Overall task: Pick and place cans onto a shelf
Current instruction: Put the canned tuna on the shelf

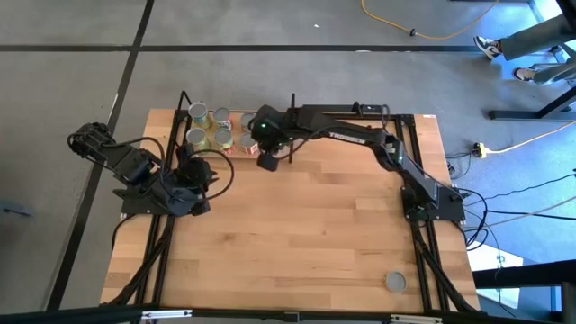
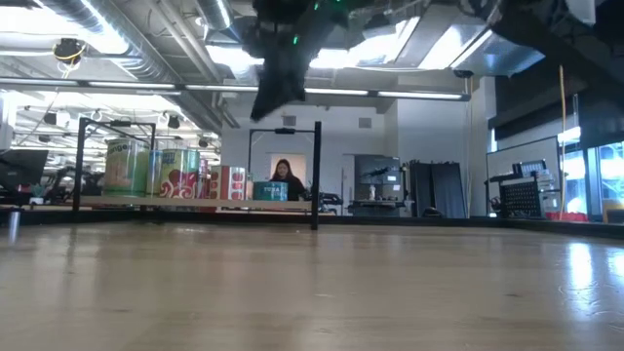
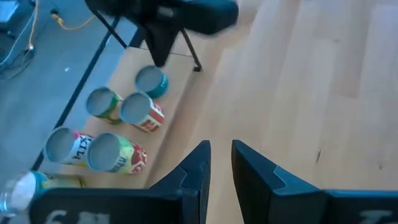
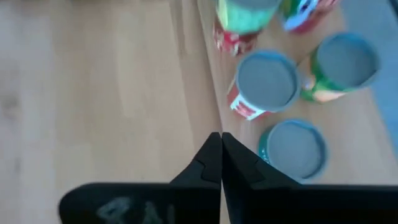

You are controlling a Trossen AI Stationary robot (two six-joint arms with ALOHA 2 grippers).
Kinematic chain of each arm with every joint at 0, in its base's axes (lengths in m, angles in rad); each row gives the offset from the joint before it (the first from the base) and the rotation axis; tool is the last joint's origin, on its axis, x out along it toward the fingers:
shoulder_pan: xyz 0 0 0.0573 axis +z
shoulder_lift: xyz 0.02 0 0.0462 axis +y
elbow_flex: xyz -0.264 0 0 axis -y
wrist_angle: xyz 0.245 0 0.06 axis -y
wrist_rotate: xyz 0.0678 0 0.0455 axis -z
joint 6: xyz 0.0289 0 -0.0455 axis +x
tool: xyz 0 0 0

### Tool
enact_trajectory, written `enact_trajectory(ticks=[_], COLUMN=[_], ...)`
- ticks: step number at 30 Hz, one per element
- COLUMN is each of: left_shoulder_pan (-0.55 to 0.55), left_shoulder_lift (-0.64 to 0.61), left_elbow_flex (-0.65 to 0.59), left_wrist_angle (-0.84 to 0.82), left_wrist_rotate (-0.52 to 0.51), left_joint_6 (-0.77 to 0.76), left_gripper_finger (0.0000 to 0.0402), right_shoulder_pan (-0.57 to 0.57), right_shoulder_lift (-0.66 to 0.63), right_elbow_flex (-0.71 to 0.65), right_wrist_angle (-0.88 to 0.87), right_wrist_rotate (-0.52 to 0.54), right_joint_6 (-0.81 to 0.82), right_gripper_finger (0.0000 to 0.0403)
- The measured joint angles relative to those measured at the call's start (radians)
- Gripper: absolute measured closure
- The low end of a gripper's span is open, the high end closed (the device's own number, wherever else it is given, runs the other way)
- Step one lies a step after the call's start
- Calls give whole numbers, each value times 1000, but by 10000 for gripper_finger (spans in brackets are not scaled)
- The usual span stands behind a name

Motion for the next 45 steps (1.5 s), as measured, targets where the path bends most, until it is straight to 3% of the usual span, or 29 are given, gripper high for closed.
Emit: enact_trajectory(ticks=[7,14,23,30,34,45], left_shoulder_pan=[77,297,685,915,992,1043], left_shoulder_lift=[0,0,75,248,352,543], left_elbow_flex=[0,0,0,0,0,0], left_wrist_angle=[-1,96,489,530,533,539], left_wrist_rotate=[-2,40,474,680,797,929], left_joint_6=[74,310,759,910,965,1147], left_gripper_finger=[343,343,343,343,343,343], right_shoulder_pan=[65,135,153,138,119,77], right_shoulder_lift=[-159,-331,-518,-607,-626,-632], right_elbow_flex=[1,1,1,1,1,1], right_wrist_angle=[-14,-46,-217,-292,-308,-319], right_wrist_rotate=[56,236,504,578,589,622], right_joint_6=[0,3,55,54,53,121], right_gripper_finger=[402,402,402,402,402,402])
